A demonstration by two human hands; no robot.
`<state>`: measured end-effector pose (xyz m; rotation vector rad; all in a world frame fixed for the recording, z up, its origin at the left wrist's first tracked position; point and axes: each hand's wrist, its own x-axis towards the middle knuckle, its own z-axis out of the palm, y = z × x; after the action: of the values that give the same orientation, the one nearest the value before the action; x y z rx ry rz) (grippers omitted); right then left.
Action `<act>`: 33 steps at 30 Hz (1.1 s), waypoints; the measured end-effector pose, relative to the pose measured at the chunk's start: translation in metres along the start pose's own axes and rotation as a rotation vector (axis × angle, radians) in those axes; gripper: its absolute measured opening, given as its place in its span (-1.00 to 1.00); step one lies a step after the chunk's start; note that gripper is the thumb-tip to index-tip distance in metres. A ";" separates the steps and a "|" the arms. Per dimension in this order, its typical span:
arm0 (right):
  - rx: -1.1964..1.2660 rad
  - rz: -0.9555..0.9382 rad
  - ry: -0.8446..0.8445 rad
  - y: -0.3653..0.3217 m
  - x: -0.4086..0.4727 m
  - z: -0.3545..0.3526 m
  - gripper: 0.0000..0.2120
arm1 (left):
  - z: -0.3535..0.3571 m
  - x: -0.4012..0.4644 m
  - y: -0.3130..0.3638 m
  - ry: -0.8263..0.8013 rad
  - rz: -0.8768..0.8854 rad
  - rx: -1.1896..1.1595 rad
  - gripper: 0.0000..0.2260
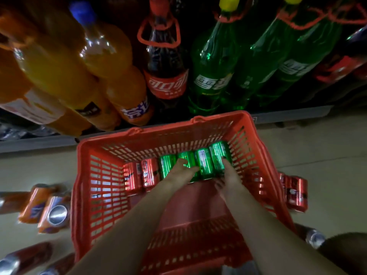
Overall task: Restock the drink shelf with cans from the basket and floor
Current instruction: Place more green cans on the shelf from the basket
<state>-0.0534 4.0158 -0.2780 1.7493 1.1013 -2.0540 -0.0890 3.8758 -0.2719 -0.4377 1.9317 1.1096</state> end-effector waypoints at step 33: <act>-0.721 -0.389 -0.208 -0.003 0.040 0.014 -0.61 | -0.021 -0.006 -0.060 0.090 0.051 -0.546 -0.44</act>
<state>-0.0765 4.0198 -0.3131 1.0034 1.9068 -1.6308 -0.0577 3.8246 -0.2943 -0.7439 1.7031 1.6790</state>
